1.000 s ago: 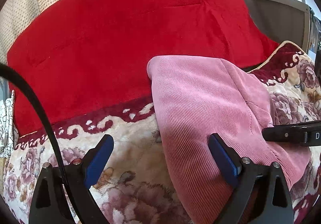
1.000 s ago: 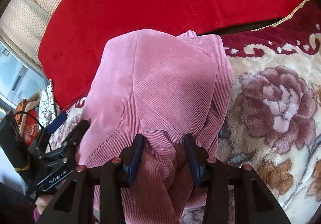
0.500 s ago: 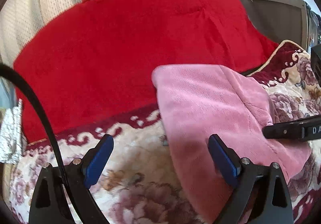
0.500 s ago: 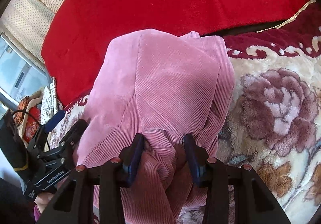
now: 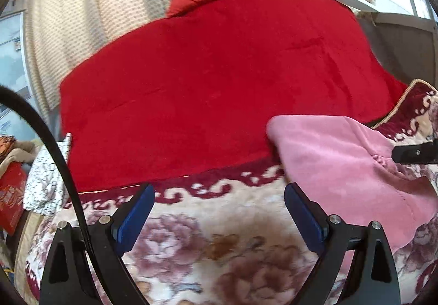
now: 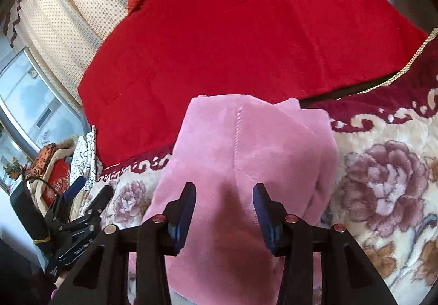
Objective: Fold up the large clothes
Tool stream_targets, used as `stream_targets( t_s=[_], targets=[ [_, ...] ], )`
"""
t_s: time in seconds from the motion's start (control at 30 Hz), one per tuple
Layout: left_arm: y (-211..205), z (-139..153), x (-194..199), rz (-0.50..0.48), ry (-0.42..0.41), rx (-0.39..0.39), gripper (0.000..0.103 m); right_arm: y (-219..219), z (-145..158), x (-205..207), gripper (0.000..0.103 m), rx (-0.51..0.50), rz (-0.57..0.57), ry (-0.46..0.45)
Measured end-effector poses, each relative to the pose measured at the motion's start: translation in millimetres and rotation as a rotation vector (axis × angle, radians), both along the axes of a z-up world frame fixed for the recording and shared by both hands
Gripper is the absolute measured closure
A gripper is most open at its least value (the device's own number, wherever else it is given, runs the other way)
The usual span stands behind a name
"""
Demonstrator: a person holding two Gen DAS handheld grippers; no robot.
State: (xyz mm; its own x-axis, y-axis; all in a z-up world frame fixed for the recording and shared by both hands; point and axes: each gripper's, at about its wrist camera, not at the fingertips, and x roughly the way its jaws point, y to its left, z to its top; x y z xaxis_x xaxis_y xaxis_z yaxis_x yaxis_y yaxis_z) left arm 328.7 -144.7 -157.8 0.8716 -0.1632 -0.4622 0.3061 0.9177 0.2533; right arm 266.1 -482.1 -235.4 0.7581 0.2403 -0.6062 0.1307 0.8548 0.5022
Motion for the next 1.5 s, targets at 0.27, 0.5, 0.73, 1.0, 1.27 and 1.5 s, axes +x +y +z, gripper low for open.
stream_targets(
  t_s=[0.27, 0.5, 0.73, 1.0, 1.27, 1.5],
  targets=[
    [44, 9, 5, 0.096, -0.044, -0.016, 0.008, 36, 7, 16, 0.055, -0.008, 0.044, -0.021],
    [76, 16, 3, 0.154, -0.072, -0.039, 0.008, 65, 2, 29, 0.055, -0.025, 0.091, 0.000],
    [96, 21, 3, 0.205, -0.089, -0.072, 0.008, 84, -14, 42, 0.055, -0.115, 0.124, 0.066],
    [102, 22, 5, 0.217, -0.082, -0.113, 0.008, 66, 2, 27, 0.055, -0.076, 0.102, -0.005],
    [52, -5, 24, -0.038, 0.184, -0.194, 0.008, 53, -19, 26, 0.038, -0.080, 0.153, 0.082],
    [2, -30, 45, -0.235, 0.436, -0.314, 0.008, -7, -3, -4, 0.021, 0.075, 0.044, -0.047]
  ],
)
